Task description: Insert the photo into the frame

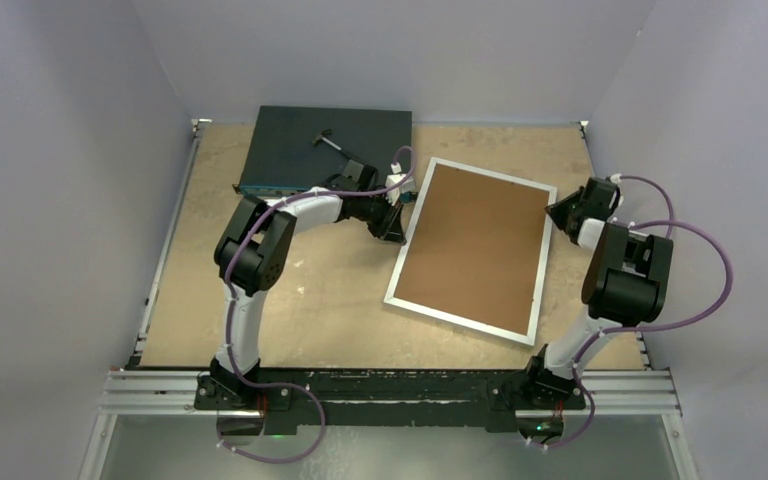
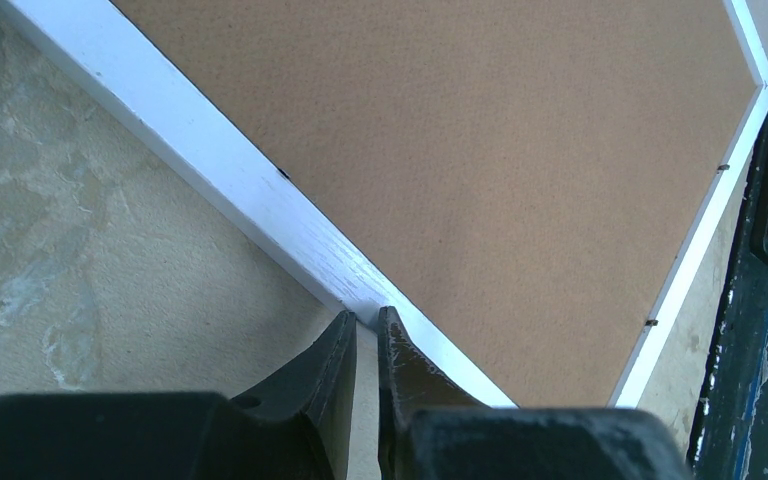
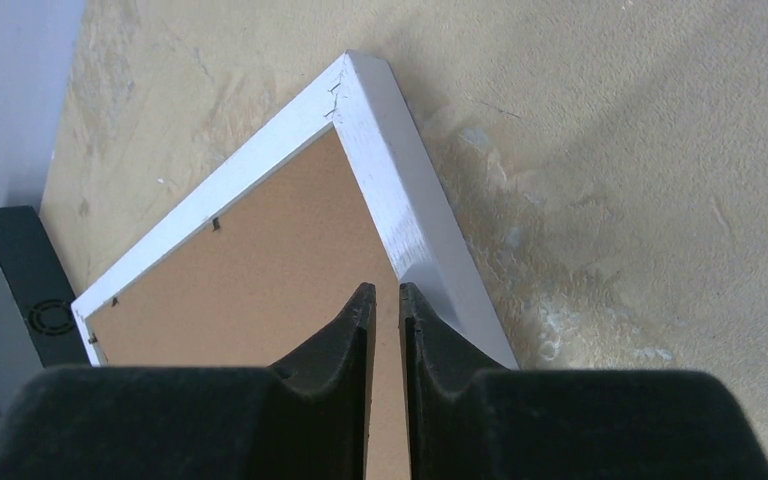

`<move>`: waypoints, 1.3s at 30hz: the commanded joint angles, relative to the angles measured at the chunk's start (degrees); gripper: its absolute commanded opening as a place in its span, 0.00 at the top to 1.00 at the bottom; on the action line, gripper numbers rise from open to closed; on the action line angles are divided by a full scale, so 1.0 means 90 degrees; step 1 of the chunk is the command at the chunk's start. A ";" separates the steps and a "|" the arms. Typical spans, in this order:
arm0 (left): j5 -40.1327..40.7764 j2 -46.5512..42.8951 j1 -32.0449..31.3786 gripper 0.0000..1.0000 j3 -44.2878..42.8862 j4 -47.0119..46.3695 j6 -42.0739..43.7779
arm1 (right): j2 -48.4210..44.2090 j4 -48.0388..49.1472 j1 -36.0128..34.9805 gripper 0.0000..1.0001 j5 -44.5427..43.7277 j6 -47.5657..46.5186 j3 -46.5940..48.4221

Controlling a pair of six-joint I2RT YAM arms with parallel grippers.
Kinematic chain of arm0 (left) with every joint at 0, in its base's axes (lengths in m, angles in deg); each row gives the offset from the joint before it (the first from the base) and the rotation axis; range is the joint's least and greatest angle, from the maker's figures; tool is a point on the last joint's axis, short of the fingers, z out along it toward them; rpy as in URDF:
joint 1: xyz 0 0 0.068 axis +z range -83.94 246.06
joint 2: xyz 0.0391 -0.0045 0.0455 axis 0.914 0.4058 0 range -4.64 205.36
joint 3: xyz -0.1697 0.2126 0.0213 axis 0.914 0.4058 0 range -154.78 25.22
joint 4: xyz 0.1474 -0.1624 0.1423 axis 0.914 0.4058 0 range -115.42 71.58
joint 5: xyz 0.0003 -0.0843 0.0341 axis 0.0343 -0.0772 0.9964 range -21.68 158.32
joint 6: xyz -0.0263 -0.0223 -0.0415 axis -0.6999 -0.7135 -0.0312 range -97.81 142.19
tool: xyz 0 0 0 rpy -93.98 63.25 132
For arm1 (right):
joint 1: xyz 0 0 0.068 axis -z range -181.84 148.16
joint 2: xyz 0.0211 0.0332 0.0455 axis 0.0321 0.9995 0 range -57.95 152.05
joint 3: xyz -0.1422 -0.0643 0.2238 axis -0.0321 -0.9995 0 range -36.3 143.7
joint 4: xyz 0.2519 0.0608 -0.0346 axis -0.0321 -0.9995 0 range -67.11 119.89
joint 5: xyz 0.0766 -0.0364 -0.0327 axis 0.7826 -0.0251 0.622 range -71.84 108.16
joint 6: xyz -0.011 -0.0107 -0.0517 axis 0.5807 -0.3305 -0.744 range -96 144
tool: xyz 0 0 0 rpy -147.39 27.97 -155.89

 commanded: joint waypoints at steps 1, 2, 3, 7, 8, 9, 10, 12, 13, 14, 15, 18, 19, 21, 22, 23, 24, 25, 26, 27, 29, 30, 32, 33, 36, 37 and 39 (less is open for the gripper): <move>0.0720 0.0511 -0.0214 0.94 0.0038 0.0030 0.0414 | 0.0047 -0.0670 -0.0301 0.82 0.0115 0.0187 -0.0448; 0.0717 0.0512 -0.0215 0.94 0.0047 0.0036 0.0411 | 0.0060 -0.0676 -0.0319 0.83 0.0100 0.0216 -0.0473; 0.0709 0.0522 -0.0225 0.94 0.0052 0.0037 0.0427 | 0.0063 -0.0643 -0.0350 0.83 0.0104 0.0240 -0.0508; 0.0691 0.0522 -0.0228 0.95 0.0076 0.0034 0.0437 | 0.0105 -0.0573 -0.0464 0.83 0.0098 0.0355 -0.0571; 0.0683 0.0518 -0.0235 0.95 0.0077 0.0031 0.0430 | 0.0114 -0.0594 -0.0493 0.83 0.0080 0.0383 -0.0583; 0.0679 0.0517 -0.0228 0.95 0.0082 0.0037 0.0430 | 0.0113 -0.0559 -0.0506 0.83 0.0077 0.0426 -0.0609; 0.0679 0.0516 -0.0235 0.95 0.0085 0.0038 0.0441 | 0.0104 -0.0520 -0.0512 0.83 0.0097 0.0462 -0.0644; 0.0679 0.0511 -0.0234 0.95 0.0087 0.0040 0.0447 | 0.0132 -0.0520 -0.0512 0.84 0.0138 0.0479 -0.0625; 0.0679 0.0512 -0.0241 0.95 0.0087 0.0048 0.0453 | 0.0124 -0.0512 -0.0512 0.84 0.0149 0.0473 -0.0613; 0.0683 0.0515 -0.0240 0.96 0.0087 0.0053 0.0453 | 0.0076 -0.0507 -0.0515 0.84 0.0145 0.0458 -0.0596; 0.0683 0.0513 -0.0242 0.96 0.0087 0.0052 0.0449 | 0.0014 -0.0500 -0.0513 0.84 0.0155 0.0442 -0.0551; 0.0696 0.0510 -0.0241 0.96 0.0082 0.0038 0.0443 | -0.0311 -0.0563 -0.0517 0.82 0.0368 0.0337 -0.0365; 0.0703 0.0512 -0.0240 0.96 0.0078 0.0050 0.0441 | -0.0472 -0.0587 -0.0500 0.82 0.0495 0.0386 -0.0332; 0.0717 0.0510 -0.0236 0.96 0.0060 0.0063 0.0442 | -0.0748 -0.0705 -0.0463 0.81 0.0430 0.0324 -0.0166; 0.0723 0.0507 -0.0233 0.96 0.0058 0.0070 0.0447 | -0.0855 -0.0780 -0.0421 0.80 0.0360 0.0268 -0.0092; 0.0732 0.0501 -0.0231 0.96 0.0053 0.0069 0.0442 | -0.0961 -0.0840 -0.0368 0.80 0.0313 0.0213 -0.0039; 0.0737 0.0506 -0.0235 0.97 0.0057 0.0079 0.0444 | -0.1050 -0.0870 -0.0304 0.80 0.0244 0.0178 -0.0024; 0.0737 0.0512 -0.0235 0.97 0.0057 0.0083 0.0455 | -0.1112 -0.0890 -0.0231 0.80 0.0174 0.0149 -0.0036; 0.0736 0.0510 -0.0234 0.97 0.0057 0.0094 0.0454 | -0.1162 -0.0872 -0.0129 0.80 0.0141 0.0135 -0.0072; 0.0735 0.0511 -0.0236 0.97 0.0055 0.0090 0.0456 | -0.1188 -0.0845 -0.0027 0.79 0.0125 0.0129 -0.0104; 0.0752 0.0505 -0.0236 0.97 0.0057 0.0110 0.0462 | -0.1166 -0.0769 0.0148 0.79 0.0134 0.0081 -0.0159; 0.0760 0.0498 -0.0236 0.97 0.0057 0.0113 0.0463 | -0.1129 -0.0785 0.0199 0.79 0.0072 0.0041 -0.0149; 0.0783 0.0503 -0.0226 0.97 0.0058 0.0133 0.0474 | -0.1043 -0.0794 0.0253 0.79 -0.0008 -0.0027 -0.0165; 0.0798 0.0498 -0.0231 0.98 0.0061 0.0135 0.0477 | -0.1023 -0.0838 0.0266 0.79 -0.0018 -0.0064 -0.0173; 0.0801 0.0484 -0.0204 0.98 0.0067 0.0146 0.0460 | -0.1247 -0.0934 0.0277 0.80 0.0118 -0.0160 -0.0444; 0.0797 0.0476 -0.0204 0.98 0.0067 0.0152 0.0441 | -0.1431 -0.1003 0.0278 0.80 0.0187 -0.0181 -0.0575; 0.0786 0.0447 -0.0204 0.98 0.0063 0.0163 0.0436 | -0.1893 -0.1227 0.0276 0.79 0.0261 -0.0304 -0.0916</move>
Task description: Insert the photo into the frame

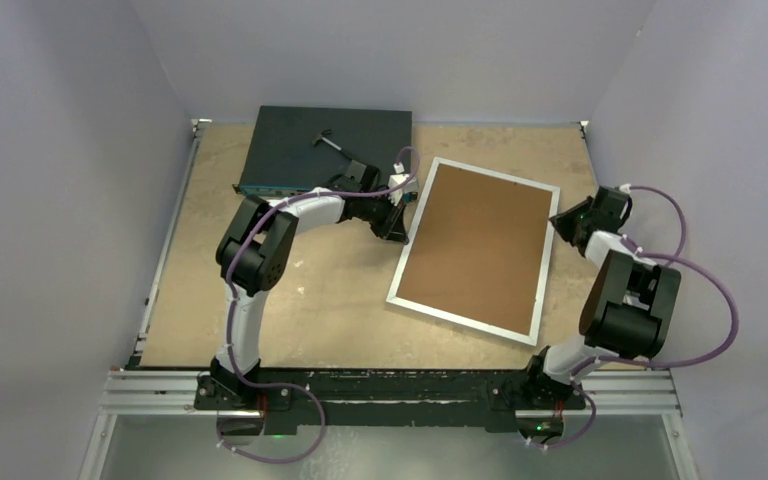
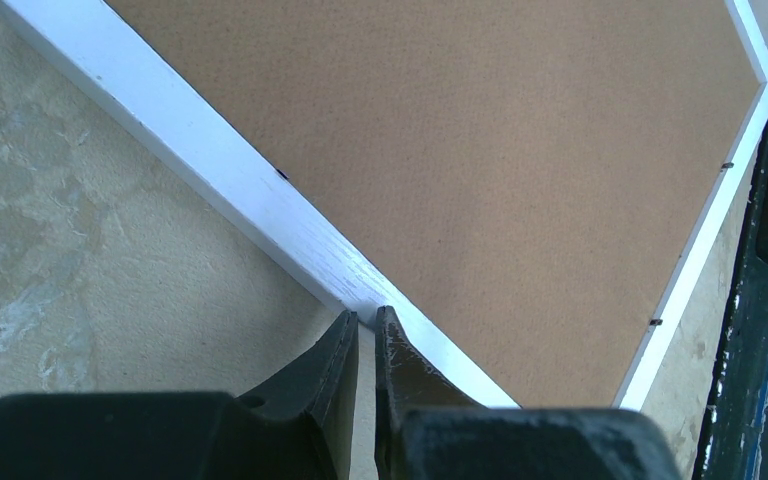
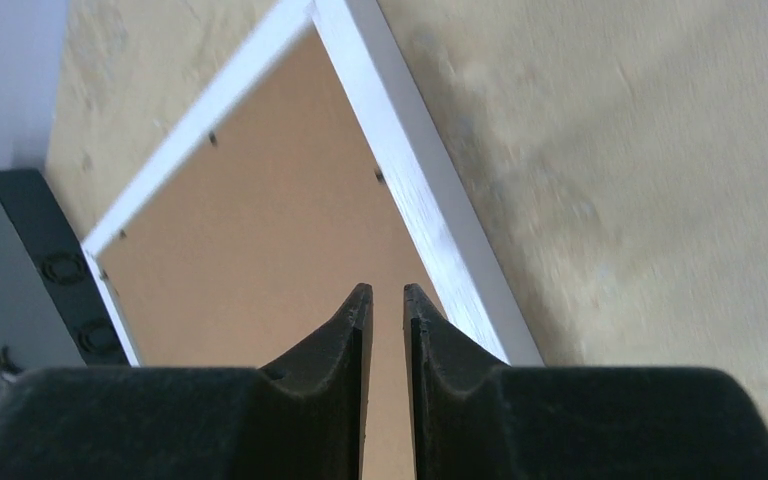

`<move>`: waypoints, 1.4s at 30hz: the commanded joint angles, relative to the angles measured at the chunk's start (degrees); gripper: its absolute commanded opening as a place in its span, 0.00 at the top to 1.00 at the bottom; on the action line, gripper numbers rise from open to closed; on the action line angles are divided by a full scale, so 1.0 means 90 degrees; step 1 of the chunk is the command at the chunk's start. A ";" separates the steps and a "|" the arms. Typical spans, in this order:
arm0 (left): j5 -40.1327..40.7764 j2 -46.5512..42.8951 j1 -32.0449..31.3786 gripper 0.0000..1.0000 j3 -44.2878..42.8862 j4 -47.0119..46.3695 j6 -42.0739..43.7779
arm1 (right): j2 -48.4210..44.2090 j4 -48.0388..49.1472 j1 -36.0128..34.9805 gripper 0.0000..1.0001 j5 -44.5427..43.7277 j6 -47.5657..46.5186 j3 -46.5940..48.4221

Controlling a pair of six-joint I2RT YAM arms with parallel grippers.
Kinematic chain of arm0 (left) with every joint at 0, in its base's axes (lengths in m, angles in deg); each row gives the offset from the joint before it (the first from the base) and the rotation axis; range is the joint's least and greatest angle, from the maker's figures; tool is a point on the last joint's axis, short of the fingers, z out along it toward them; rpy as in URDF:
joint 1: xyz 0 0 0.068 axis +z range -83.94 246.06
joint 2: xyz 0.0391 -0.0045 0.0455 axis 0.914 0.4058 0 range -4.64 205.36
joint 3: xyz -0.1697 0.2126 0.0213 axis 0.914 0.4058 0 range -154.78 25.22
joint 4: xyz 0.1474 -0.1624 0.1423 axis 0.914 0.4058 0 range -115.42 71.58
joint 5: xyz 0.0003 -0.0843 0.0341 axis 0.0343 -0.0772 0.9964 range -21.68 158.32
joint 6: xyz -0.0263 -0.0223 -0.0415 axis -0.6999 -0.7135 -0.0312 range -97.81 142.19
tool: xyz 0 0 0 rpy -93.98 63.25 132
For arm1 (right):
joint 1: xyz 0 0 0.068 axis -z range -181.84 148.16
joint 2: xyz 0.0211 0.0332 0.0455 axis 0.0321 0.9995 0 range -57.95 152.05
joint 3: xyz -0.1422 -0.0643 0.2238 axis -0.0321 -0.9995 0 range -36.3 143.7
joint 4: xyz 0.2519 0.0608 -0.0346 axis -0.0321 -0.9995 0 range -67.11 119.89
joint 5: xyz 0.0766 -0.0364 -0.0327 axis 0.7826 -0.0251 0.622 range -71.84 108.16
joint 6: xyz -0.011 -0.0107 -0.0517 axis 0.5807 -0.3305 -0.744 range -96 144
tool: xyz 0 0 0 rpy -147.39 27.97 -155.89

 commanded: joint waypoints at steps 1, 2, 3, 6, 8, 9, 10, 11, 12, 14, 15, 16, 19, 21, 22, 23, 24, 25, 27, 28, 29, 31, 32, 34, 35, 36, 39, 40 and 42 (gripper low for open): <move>0.0748 0.0390 -0.0133 0.98 0.0110 0.0272 0.0410 | -0.1011 -0.0574 -0.0033 0.79 0.0129 -0.0415 -0.0601; 0.0742 0.0366 -0.0125 0.98 0.0111 0.0286 0.0420 | -0.1243 -0.0784 -0.0032 0.76 0.0047 -0.0462 -0.0782; 0.0741 0.0345 -0.0130 0.98 0.0111 0.0303 0.0424 | -0.1473 -0.1014 -0.0029 0.74 0.0005 -0.0514 -0.0903; 0.0735 0.0306 -0.0124 0.98 0.0101 0.0333 0.0437 | -0.2023 -0.1926 -0.0032 0.69 0.0084 -0.0639 -0.1250; 0.0758 0.0296 -0.0124 0.98 0.0098 0.0366 0.0461 | -0.2296 -0.2466 -0.0028 0.64 -0.0007 -0.0663 -0.1336; 0.0779 0.0287 -0.0118 0.98 0.0092 0.0386 0.0475 | -0.2434 -0.2699 -0.0025 0.63 -0.0068 -0.0799 -0.1341; 0.0791 0.0286 -0.0118 0.98 0.0090 0.0402 0.0495 | -0.2540 -0.2952 -0.0040 0.62 -0.0117 -0.0863 -0.1328; 0.0801 0.0291 -0.0115 0.98 0.0096 0.0411 0.0500 | -0.2610 -0.2981 -0.0052 0.61 -0.0096 -0.0853 -0.1310; 0.0803 0.0295 -0.0120 0.98 0.0101 0.0414 0.0490 | -0.2694 -0.3110 -0.0069 0.61 -0.0160 -0.0779 -0.1236; 0.0785 0.0300 -0.0122 0.98 0.0127 0.0412 0.0464 | -0.2676 -0.3517 -0.0064 0.59 -0.0215 -0.0747 -0.1130; 0.0784 0.0296 -0.0124 0.98 0.0143 0.0395 0.0449 | -0.2624 -0.3717 -0.0069 0.58 -0.0161 -0.0746 -0.1093; 0.0784 0.0287 -0.0123 0.98 0.0152 0.0380 0.0440 | -0.2560 -0.3848 -0.0065 0.58 -0.0091 -0.0741 -0.1082; 0.0806 0.0308 -0.0124 0.98 0.0115 0.0371 0.0460 | -0.2392 -0.4174 -0.0069 0.58 -0.0307 -0.0833 -0.0956; 0.0806 0.0341 -0.0103 0.98 0.0040 0.0412 0.0475 | -0.2236 -0.4533 -0.0069 0.57 -0.0636 -0.1008 -0.0704; 0.0791 0.0346 -0.0097 0.98 0.0041 0.0384 0.0454 | -0.2123 -0.4725 -0.0067 0.57 -0.0594 -0.1084 -0.0559; 0.0769 0.0358 -0.0084 0.98 0.0040 0.0347 0.0422 | -0.1995 -0.4842 -0.0066 0.56 -0.0810 -0.1157 -0.0410; 0.0746 0.0363 -0.0082 0.98 0.0041 0.0330 0.0412 | -0.1947 -0.4930 -0.0074 0.56 -0.0863 -0.1174 -0.0317; 0.0716 0.0372 -0.0081 0.98 0.0045 0.0312 0.0405 | -0.1930 -0.4974 -0.0076 0.56 -0.0878 -0.1172 -0.0276; 0.0683 0.0369 -0.0083 0.98 0.0070 0.0270 0.0392 | -0.1949 -0.4993 -0.0079 0.56 -0.0868 -0.1173 -0.0334; 0.0673 0.0396 -0.0086 0.98 0.0067 0.0274 0.0395 | -0.1991 -0.5000 -0.0078 0.57 -0.0824 -0.1172 -0.0440; 0.0663 0.0416 -0.0083 0.98 0.0051 0.0279 0.0408 | -0.2040 -0.5023 -0.0079 0.57 -0.0759 -0.1169 -0.0504; 0.0650 0.0448 -0.0078 0.98 0.0002 0.0333 0.0457 | -0.2132 -0.5083 -0.0142 0.58 -0.0690 -0.1130 -0.0563; 0.0656 0.0456 -0.0077 0.98 -0.0014 0.0353 0.0480 | -0.2148 -0.5113 -0.0171 0.58 -0.0628 -0.1110 -0.0575; 0.0666 0.0454 -0.0085 0.98 -0.0026 0.0365 0.0501 | -0.2174 -0.5142 -0.0232 0.59 -0.0512 -0.1088 -0.0630; 0.0662 0.0448 -0.0080 0.98 -0.0017 0.0364 0.0508 | -0.2185 -0.5128 -0.0239 0.59 -0.0448 -0.1085 -0.0681; 0.0666 0.0443 -0.0084 0.98 -0.0011 0.0362 0.0509 | -0.2193 -0.5086 -0.0253 0.59 -0.0360 -0.1092 -0.0722; 0.0658 0.0461 -0.0083 0.98 0.0003 0.0353 0.0505 | -0.2249 -0.5085 -0.0325 0.61 -0.0206 -0.1095 -0.0831; 0.0649 0.0470 -0.0082 0.98 0.0004 0.0342 0.0489 | -0.2274 -0.5099 -0.0327 0.61 -0.0232 -0.1092 -0.0873; 0.0640 0.0471 -0.0082 0.98 -0.0015 0.0323 0.0469 | -0.2329 -0.5078 -0.0333 0.60 -0.0257 -0.1076 -0.0970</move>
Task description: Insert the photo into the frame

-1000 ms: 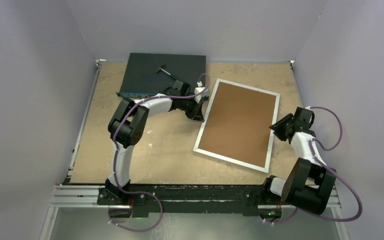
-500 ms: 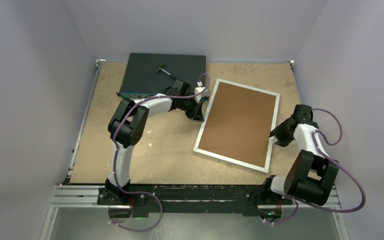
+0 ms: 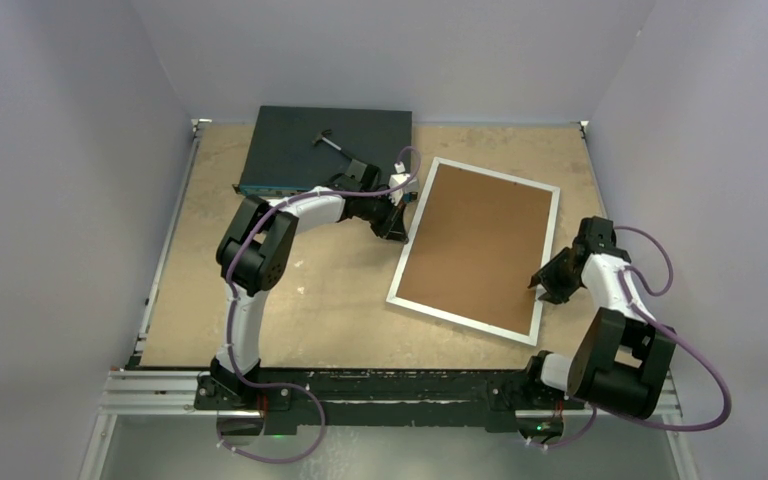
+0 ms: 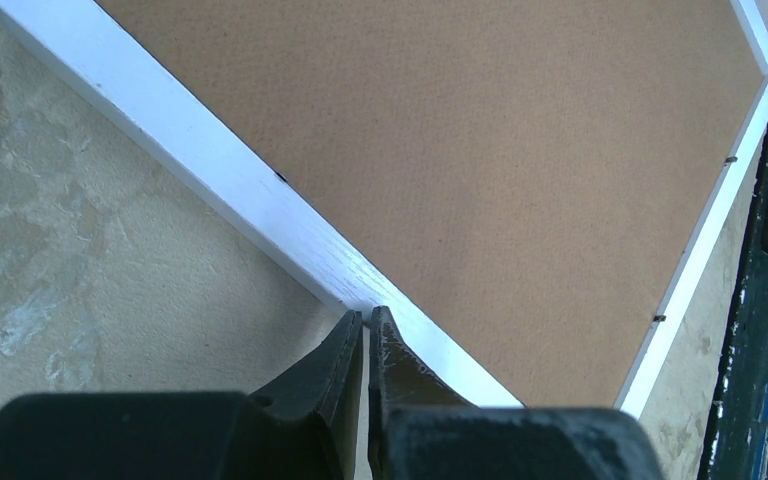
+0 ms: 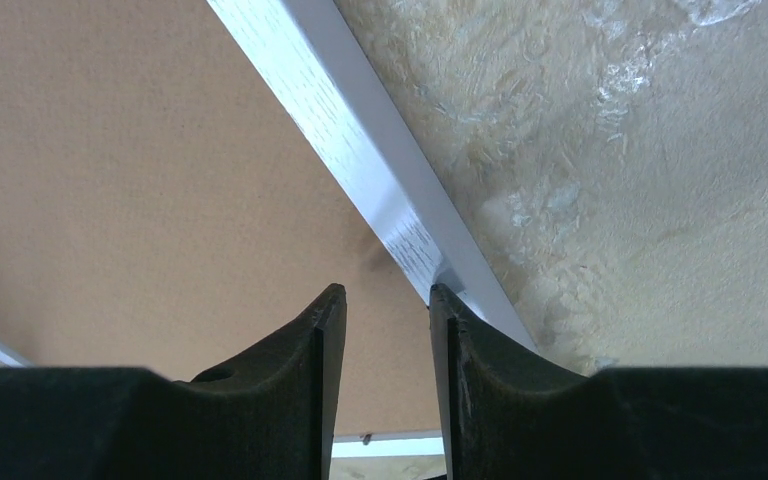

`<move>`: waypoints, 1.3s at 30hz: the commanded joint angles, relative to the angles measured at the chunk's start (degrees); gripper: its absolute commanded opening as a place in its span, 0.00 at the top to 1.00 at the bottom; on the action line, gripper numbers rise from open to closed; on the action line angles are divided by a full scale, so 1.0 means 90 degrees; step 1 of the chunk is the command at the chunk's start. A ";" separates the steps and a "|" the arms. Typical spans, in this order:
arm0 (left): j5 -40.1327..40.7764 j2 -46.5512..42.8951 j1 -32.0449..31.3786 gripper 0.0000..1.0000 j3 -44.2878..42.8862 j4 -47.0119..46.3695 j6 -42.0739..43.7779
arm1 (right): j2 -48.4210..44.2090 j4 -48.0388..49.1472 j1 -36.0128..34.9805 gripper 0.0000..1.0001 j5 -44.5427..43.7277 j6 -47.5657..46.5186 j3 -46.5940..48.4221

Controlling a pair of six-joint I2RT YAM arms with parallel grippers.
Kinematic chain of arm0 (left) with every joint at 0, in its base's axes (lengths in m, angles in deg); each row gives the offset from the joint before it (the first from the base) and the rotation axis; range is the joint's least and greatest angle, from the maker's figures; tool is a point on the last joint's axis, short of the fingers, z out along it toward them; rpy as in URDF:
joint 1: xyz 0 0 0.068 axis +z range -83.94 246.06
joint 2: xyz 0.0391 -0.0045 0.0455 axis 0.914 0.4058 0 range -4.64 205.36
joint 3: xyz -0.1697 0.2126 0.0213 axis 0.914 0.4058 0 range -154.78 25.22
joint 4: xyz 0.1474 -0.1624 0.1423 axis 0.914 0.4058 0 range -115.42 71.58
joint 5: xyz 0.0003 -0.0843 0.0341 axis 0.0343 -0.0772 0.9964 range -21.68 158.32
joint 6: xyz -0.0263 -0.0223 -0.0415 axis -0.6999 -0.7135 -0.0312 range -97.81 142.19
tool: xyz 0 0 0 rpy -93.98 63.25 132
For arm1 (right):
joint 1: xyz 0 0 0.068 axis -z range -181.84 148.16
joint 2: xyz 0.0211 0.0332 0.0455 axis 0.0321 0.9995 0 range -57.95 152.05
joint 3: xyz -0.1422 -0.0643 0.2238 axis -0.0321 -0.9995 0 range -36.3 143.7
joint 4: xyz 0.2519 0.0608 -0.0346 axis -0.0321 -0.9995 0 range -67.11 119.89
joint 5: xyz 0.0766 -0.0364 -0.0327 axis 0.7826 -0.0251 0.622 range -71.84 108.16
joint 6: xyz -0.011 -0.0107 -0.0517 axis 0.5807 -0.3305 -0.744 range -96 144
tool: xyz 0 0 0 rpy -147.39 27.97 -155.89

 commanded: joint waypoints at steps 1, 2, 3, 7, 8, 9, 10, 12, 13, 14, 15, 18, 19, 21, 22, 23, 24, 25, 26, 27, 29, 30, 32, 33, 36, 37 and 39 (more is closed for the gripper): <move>0.0642 0.0459 -0.0076 0.98 0.0051 0.0221 0.0334 | -0.0258 -0.0167 -0.0041 0.60 0.0102 -0.0020 -0.0237; 0.0640 0.0446 -0.0081 0.98 0.0037 0.0224 0.0336 | -0.0285 -0.0161 -0.0041 0.60 0.0075 -0.0007 -0.0281; 0.0641 0.0433 -0.0084 0.98 0.0027 0.0220 0.0335 | -0.0287 -0.0167 -0.0044 0.60 0.0071 -0.0015 -0.0309; 0.0642 0.0419 -0.0081 0.98 0.0035 0.0225 0.0336 | -0.0284 -0.0240 -0.0082 0.60 0.0079 -0.0006 -0.0314; 0.0643 0.0420 -0.0082 0.98 0.0035 0.0219 0.0341 | -0.0289 -0.0260 -0.0098 0.60 0.0107 0.0002 -0.0309; 0.0643 0.0429 -0.0081 0.98 0.0035 0.0220 0.0339 | -0.0292 -0.0289 -0.0129 0.60 0.0121 0.0003 -0.0310; 0.0643 0.0430 -0.0078 0.98 0.0043 0.0221 0.0334 | -0.0293 -0.0321 -0.0161 0.60 0.0116 0.0006 -0.0309; 0.0643 0.0430 -0.0079 0.98 0.0054 0.0201 0.0331 | -0.0309 -0.0378 -0.0203 0.60 0.0114 0.0018 -0.0304; 0.0634 0.0430 -0.0083 0.98 0.0054 0.0193 0.0322 | -0.0313 -0.0371 -0.0218 0.60 0.0128 0.0022 -0.0303; 0.0628 0.0427 -0.0085 0.98 0.0062 0.0177 0.0304 | -0.0304 -0.0354 -0.0221 0.60 0.0138 0.0028 -0.0309; 0.0625 0.0438 -0.0085 0.98 0.0059 0.0170 0.0288 | -0.0311 -0.0338 -0.0222 0.60 0.0155 0.0048 -0.0326; 0.0613 0.0439 -0.0084 0.99 0.0054 0.0158 0.0285 | -0.0345 -0.0302 -0.0224 0.61 0.0174 0.0063 -0.0401; 0.0613 0.0440 -0.0079 0.98 0.0059 0.0157 0.0287 | -0.0351 -0.0286 -0.0224 0.61 0.0194 0.0067 -0.0430; 0.0613 0.0440 -0.0079 0.99 0.0054 0.0149 0.0291 | -0.0355 -0.0244 -0.0227 0.61 0.0219 0.0091 -0.0457; 0.0613 0.0448 -0.0079 0.99 0.0054 0.0144 0.0284 | -0.0343 -0.0214 -0.0228 0.61 0.0233 0.0105 -0.0460; 0.0605 0.0449 -0.0084 0.99 0.0054 0.0143 0.0280 | -0.0342 -0.0182 -0.0231 0.61 0.0271 0.0120 -0.0474; 0.0604 0.0451 -0.0080 0.98 0.0054 0.0144 0.0276 | -0.0334 -0.0147 -0.0231 0.61 0.0307 0.0128 -0.0495; 0.0603 0.0454 -0.0078 0.99 0.0062 0.0133 0.0266 | -0.0330 -0.0128 -0.0239 0.61 0.0339 0.0137 -0.0512; 0.0603 0.0459 -0.0080 0.99 0.0063 0.0131 0.0270 | -0.0332 -0.0106 -0.0242 0.61 0.0377 0.0148 -0.0534; 0.0595 0.0453 -0.0084 0.98 0.0063 0.0137 0.0267 | -0.0338 -0.0105 -0.0260 0.61 0.0391 0.0164 -0.0550; 0.0594 0.0449 -0.0084 0.99 0.0064 0.0129 0.0280 | -0.0349 -0.0099 -0.0294 0.62 0.0414 0.0178 -0.0601; 0.0594 0.0457 -0.0085 0.99 0.0064 0.0125 0.0284 | -0.0351 -0.0080 -0.0316 0.62 0.0437 0.0191 -0.0632; 0.0577 0.0459 -0.0082 0.99 0.0064 0.0108 0.0262 | -0.0370 -0.0044 -0.0396 0.62 0.0472 0.0266 -0.0699; 0.0567 0.0459 -0.0081 0.99 0.0063 0.0106 0.0250 | -0.0372 -0.0029 -0.0447 0.62 0.0484 0.0299 -0.0717; 0.0551 0.0442 -0.0084 0.99 0.0087 0.0079 0.0249 | -0.0397 -0.0035 -0.0525 0.62 0.0457 0.0353 -0.0675; 0.0554 0.0435 -0.0079 0.99 0.0100 0.0065 0.0252 | -0.0391 -0.0041 -0.0525 0.62 0.0444 0.0358 -0.0651; 0.0545 0.0422 -0.0079 0.99 0.0120 0.0065 0.0253 | -0.0396 -0.0062 -0.0525 0.62 0.0427 0.0365 -0.0629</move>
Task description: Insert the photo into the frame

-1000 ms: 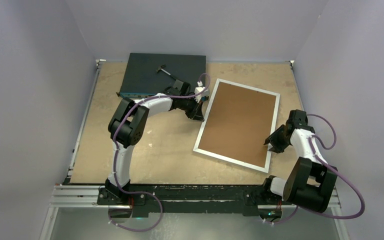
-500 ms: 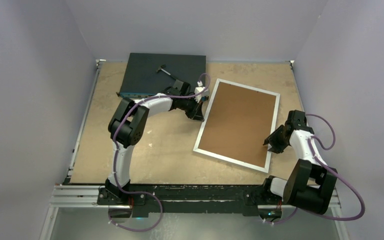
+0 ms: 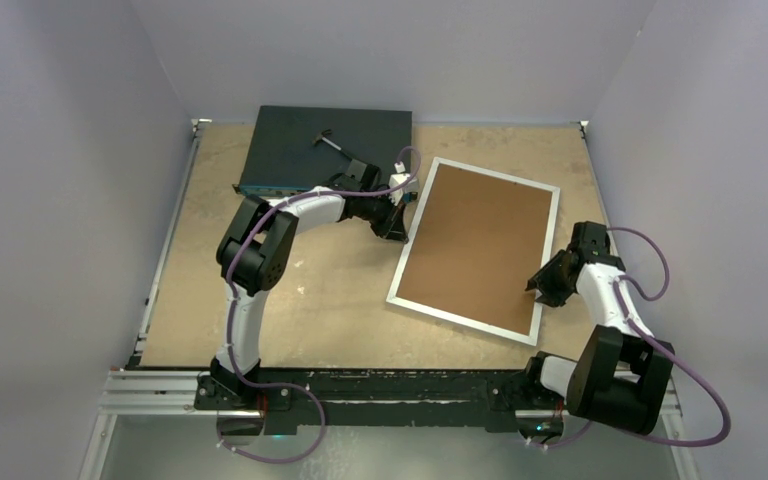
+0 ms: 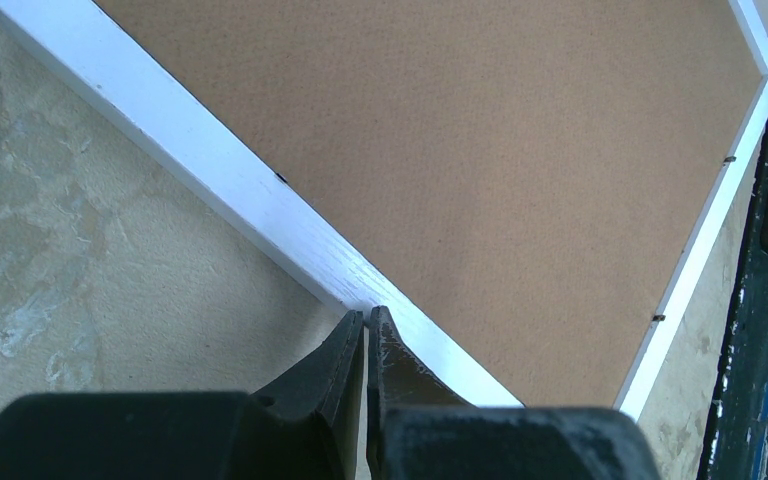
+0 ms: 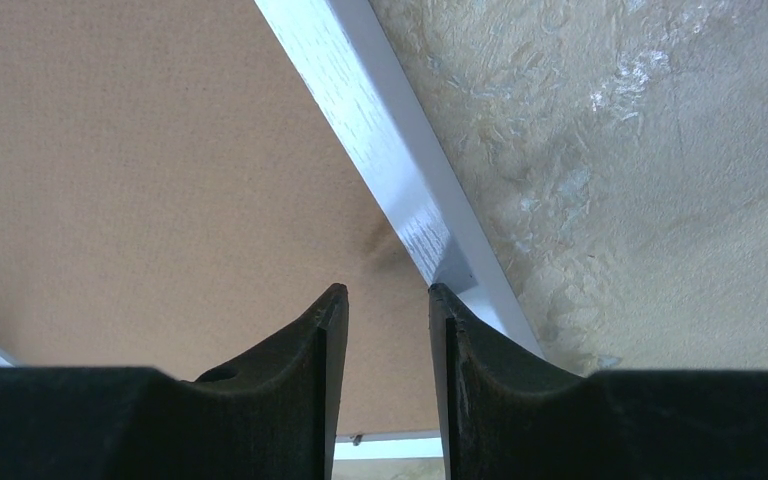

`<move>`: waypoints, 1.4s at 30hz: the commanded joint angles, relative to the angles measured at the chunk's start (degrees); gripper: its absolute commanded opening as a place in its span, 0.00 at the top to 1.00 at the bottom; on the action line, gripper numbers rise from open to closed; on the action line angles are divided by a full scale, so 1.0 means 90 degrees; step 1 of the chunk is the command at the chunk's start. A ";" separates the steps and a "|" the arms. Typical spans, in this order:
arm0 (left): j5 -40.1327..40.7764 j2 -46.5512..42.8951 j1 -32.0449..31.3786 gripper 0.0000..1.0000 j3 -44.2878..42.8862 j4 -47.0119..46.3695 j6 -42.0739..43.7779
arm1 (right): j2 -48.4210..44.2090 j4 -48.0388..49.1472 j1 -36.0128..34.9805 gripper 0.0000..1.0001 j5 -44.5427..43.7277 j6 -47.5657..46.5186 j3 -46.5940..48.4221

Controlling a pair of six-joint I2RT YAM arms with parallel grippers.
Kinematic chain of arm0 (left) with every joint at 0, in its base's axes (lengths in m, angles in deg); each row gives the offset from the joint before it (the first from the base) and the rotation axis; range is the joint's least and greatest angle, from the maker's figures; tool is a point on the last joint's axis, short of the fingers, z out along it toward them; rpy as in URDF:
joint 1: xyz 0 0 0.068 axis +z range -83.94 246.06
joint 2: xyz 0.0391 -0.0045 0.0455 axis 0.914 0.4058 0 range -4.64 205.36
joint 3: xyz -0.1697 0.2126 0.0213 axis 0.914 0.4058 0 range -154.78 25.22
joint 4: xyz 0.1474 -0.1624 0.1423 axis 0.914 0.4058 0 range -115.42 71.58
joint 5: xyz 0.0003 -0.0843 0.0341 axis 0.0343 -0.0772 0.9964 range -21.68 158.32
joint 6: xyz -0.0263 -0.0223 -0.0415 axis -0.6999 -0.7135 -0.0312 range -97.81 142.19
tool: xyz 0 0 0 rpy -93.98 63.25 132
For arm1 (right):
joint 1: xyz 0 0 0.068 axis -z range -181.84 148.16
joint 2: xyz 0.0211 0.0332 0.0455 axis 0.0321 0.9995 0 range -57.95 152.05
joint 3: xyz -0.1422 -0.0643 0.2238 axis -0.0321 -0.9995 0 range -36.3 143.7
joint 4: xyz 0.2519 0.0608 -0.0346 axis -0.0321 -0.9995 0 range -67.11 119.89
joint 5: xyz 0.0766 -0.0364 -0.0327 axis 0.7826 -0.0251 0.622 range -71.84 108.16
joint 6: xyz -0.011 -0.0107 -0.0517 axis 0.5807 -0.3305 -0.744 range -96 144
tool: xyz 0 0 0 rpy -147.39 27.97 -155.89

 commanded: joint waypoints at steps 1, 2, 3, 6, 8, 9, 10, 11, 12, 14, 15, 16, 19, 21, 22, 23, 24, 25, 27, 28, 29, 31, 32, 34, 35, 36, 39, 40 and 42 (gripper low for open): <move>0.0574 0.0405 -0.0086 0.99 0.0143 0.0063 0.0249 | 0.0110 -0.0208 -0.0172 0.62 0.0432 0.0260 -0.0248; 0.0573 0.0390 -0.0087 0.99 0.0147 0.0063 0.0261 | 0.0106 -0.0198 -0.0178 0.62 0.0432 0.0274 -0.0277; 0.0574 0.0383 -0.0080 0.99 0.0151 0.0064 0.0261 | 0.0083 -0.0183 -0.0177 0.62 0.0436 0.0289 -0.0328; 0.0555 0.0387 -0.0087 0.99 0.0145 0.0047 0.0244 | 0.0060 -0.0114 -0.0212 0.62 0.0489 0.0335 -0.0446; 0.0545 0.0384 -0.0082 0.99 0.0142 0.0042 0.0238 | 0.0062 -0.0077 -0.0237 0.62 0.0497 0.0362 -0.0475; 0.0545 0.0385 -0.0085 0.99 0.0144 0.0037 0.0234 | 0.0066 -0.0070 -0.0253 0.62 0.0487 0.0372 -0.0489; 0.0545 0.0384 -0.0082 0.99 0.0145 0.0042 0.0241 | 0.0078 -0.0056 -0.0281 0.63 0.0473 0.0390 -0.0484; 0.0545 0.0377 -0.0085 0.99 0.0152 0.0034 0.0243 | 0.0075 -0.0048 -0.0291 0.63 0.0471 0.0394 -0.0502; 0.0545 0.0383 -0.0081 0.99 0.0154 0.0033 0.0239 | 0.0090 -0.0028 -0.0313 0.63 0.0471 0.0406 -0.0534; 0.0536 0.0376 -0.0082 0.99 0.0162 0.0037 0.0235 | 0.0105 0.0007 -0.0314 0.63 0.0454 0.0412 -0.0589; 0.0535 0.0374 -0.0087 0.99 0.0163 0.0034 0.0240 | 0.0117 0.0017 -0.0321 0.63 0.0438 0.0412 -0.0620; 0.0534 0.0374 -0.0087 0.99 0.0164 0.0033 0.0237 | 0.0114 0.0032 -0.0323 0.63 0.0440 0.0430 -0.0656; 0.0535 0.0362 -0.0084 0.99 0.0164 0.0029 0.0252 | 0.0084 0.0029 -0.0331 0.63 0.0423 0.0443 -0.0654; 0.0535 0.0364 -0.0086 0.99 0.0161 0.0036 0.0247 | 0.0070 0.0011 -0.0324 0.63 0.0429 0.0447 -0.0563; 0.0534 0.0364 -0.0085 0.99 0.0164 0.0036 0.0253 | 0.0085 0.0002 -0.0325 0.63 0.0445 0.0451 -0.0496; 0.0535 0.0364 -0.0087 0.99 0.0164 0.0038 0.0251 | 0.0105 -0.0006 -0.0325 0.63 0.0483 0.0460 -0.0389; 0.0535 0.0364 -0.0087 0.99 0.0164 0.0036 0.0252 | 0.0104 0.0008 -0.0326 0.62 0.0556 0.0477 -0.0246; 0.0535 0.0344 -0.0077 0.99 0.0156 0.0046 0.0253 | 0.0074 0.0075 -0.0326 0.61 0.0696 0.0510 -0.0088; 0.0500 0.0319 -0.0045 0.99 0.0131 0.0065 0.0251 | 0.0034 0.0234 -0.0324 0.57 0.0860 0.0571 0.0370; 0.0455 0.0311 -0.0012 0.99 0.0081 0.0089 0.0231 | 0.0022 0.0293 -0.0326 0.54 0.0833 0.0557 0.0645; 0.0405 0.0302 0.0027 0.99 0.0020 0.0152 0.0225 | 0.0017 0.0358 -0.0324 0.51 0.0752 0.0540 0.0866; 0.0324 0.0300 0.0124 0.99 -0.0149 0.0353 0.0255 | 0.0000 0.0645 -0.0325 0.39 0.0486 0.0614 0.1160; 0.0284 0.0281 0.0164 0.99 -0.0202 0.0432 0.0285 | 0.0025 0.0791 -0.0329 0.34 0.0314 0.0616 0.1248; 0.0276 0.0218 0.0222 0.99 -0.0254 0.0534 0.0344 | 0.0130 0.1101 -0.0325 0.27 -0.0183 0.0568 0.1336; 0.0280 0.0179 0.0238 0.99 -0.0242 0.0550 0.0362 | 0.0223 0.1212 -0.0324 0.24 -0.0461 0.0538 0.1350; 0.0276 0.0154 0.0244 0.99 -0.0234 0.0587 0.0394 | 0.0352 0.1391 -0.0325 0.20 -0.0636 0.0542 0.1333; 0.0275 0.0070 0.0241 0.99 -0.0149 0.0779 0.0560 | 0.0724 0.1865 -0.0324 0.12 -0.1113 0.0525 0.1326; 0.0270 0.0026 0.0244 0.99 -0.0112 0.0859 0.0663 | 0.0865 0.1961 -0.0324 0.11 -0.1297 0.0519 0.1332; 0.0271 -0.0079 0.0246 0.99 -0.0018 0.1053 0.0890 | 0.1087 0.2147 -0.0324 0.11 -0.1615 0.0433 0.1316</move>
